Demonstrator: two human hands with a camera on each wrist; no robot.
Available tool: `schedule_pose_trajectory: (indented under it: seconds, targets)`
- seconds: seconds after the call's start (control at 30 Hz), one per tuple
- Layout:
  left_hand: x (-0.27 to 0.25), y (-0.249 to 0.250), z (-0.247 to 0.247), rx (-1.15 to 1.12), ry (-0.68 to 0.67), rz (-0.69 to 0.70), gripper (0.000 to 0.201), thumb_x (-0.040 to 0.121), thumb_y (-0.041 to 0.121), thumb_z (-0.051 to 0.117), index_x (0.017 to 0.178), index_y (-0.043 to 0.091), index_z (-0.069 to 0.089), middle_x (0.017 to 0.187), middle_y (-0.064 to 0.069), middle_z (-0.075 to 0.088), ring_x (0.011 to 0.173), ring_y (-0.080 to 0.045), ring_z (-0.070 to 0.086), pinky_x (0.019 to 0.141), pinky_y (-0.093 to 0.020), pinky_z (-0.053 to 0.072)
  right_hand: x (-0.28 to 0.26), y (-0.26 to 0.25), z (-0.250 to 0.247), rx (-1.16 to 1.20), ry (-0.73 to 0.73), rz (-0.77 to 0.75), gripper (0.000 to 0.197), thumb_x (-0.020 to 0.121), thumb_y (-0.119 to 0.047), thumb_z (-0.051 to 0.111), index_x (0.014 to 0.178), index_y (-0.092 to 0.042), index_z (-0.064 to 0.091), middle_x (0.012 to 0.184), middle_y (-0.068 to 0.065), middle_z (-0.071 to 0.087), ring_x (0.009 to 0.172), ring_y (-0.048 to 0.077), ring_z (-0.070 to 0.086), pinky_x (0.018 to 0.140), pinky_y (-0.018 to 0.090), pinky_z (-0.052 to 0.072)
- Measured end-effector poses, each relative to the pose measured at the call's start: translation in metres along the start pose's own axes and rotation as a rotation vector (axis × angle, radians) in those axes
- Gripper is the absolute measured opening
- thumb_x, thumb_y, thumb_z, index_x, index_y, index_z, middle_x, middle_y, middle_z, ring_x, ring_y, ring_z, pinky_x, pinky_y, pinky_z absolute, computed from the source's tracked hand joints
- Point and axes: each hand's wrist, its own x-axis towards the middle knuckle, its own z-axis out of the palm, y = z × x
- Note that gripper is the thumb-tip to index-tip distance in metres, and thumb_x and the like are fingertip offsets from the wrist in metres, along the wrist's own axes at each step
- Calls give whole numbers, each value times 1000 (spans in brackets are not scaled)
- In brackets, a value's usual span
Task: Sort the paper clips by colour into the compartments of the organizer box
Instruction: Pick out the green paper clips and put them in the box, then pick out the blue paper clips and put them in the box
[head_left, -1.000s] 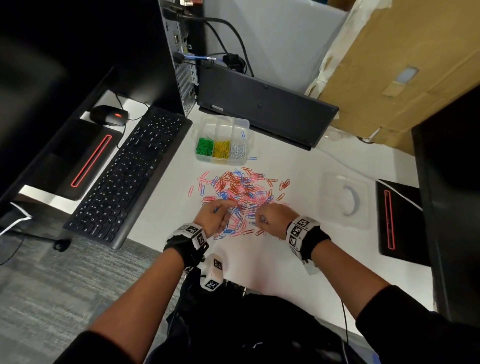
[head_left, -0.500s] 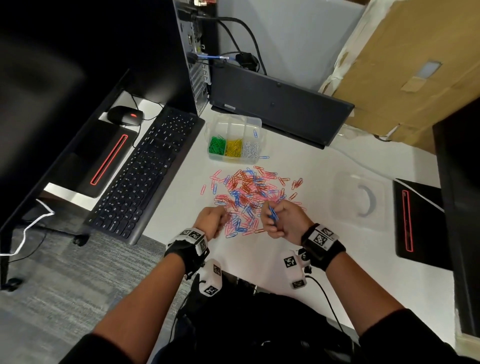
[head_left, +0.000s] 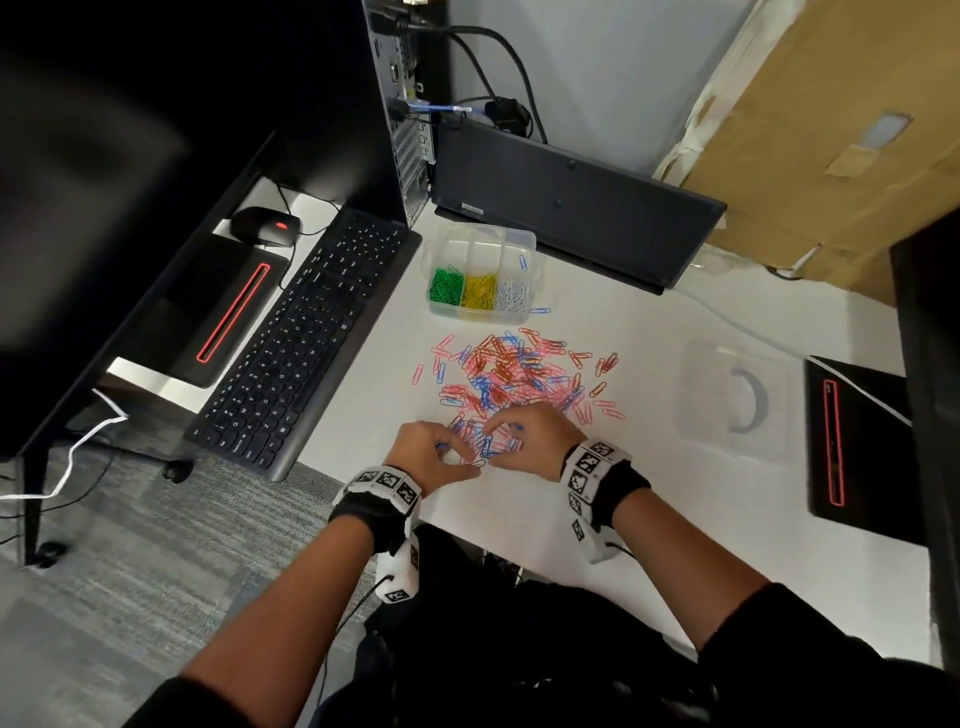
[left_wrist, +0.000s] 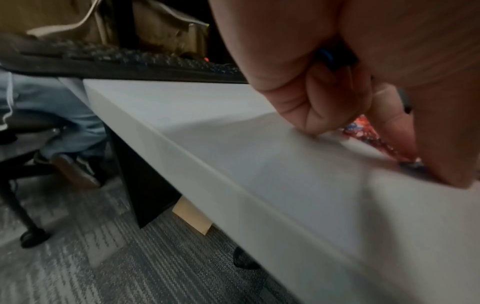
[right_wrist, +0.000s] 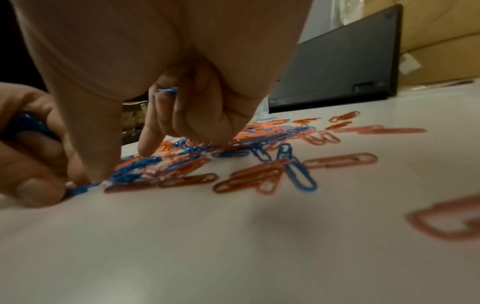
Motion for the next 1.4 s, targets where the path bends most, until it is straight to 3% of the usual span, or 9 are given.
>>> schedule_pose_trajectory:
  seconds: [0.13,0.37,0.53,0.7,0.87,1.03,1.2,1.33,1.4]
  targets:
    - [-1,-1,4,52,51,34,13,66,16,88,72,12,78,57,22,51,54,11,52,56,-2,35,7,-7,2,-133,11,3,22,79,-34,78,98,-25,70,89,3,70,84,20,65,70,31,54]
    - [5,-1,5,93,30,10,13,72,25,84,75,14,78,76,5,69,58,-3,54,68,-13,47,11,-4,-8,-182,-1,12,14,90,-29,69,94,-16,68,66,-7,55,56,4,47,51,19,31]
    - [10,0,5,105,4,-41,14,72,26,84,75,13,78,76,7,70,59,2,57,77,-18,52,9,4,-15,-169,2,21,10,92,-24,65,94,-15,68,89,1,68,78,17,61,69,27,49]
    - [16,1,5,106,-6,-84,16,75,32,81,72,18,74,79,9,67,60,3,55,66,-7,45,4,10,-19,277,103,67,17,92,-23,67,89,-6,68,63,-14,51,56,0,48,56,15,40]
    - [25,6,-1,-63,9,-161,16,73,33,83,71,20,74,85,6,73,79,-3,65,71,-9,47,-7,6,-41,996,-35,202,12,99,-19,56,99,-8,53,75,6,12,57,13,12,42,17,22]
    - [52,26,-22,-193,5,-193,15,73,27,83,78,14,77,92,2,74,84,-7,68,76,-18,55,-5,3,-71,1170,23,186,24,101,-19,51,81,-21,63,73,1,19,56,8,21,43,15,24]
    - [96,56,-57,-164,137,-218,20,76,35,79,84,17,75,89,-1,73,71,-13,62,64,-20,50,3,-7,-109,1351,22,135,14,101,-22,46,91,-13,49,79,0,43,64,10,35,49,18,30]
    - [130,76,-86,-68,248,-213,16,78,36,78,82,21,73,85,1,69,73,-13,62,69,-26,53,10,-21,-142,1362,6,110,21,100,-19,37,81,-15,43,77,3,46,60,13,38,48,22,30]
    - [144,84,-95,-14,279,-205,14,79,33,77,81,21,72,81,4,65,71,-10,58,58,-20,47,13,-26,-156,1331,18,87,18,93,-19,35,75,-16,39,73,5,46,55,14,36,43,22,28]
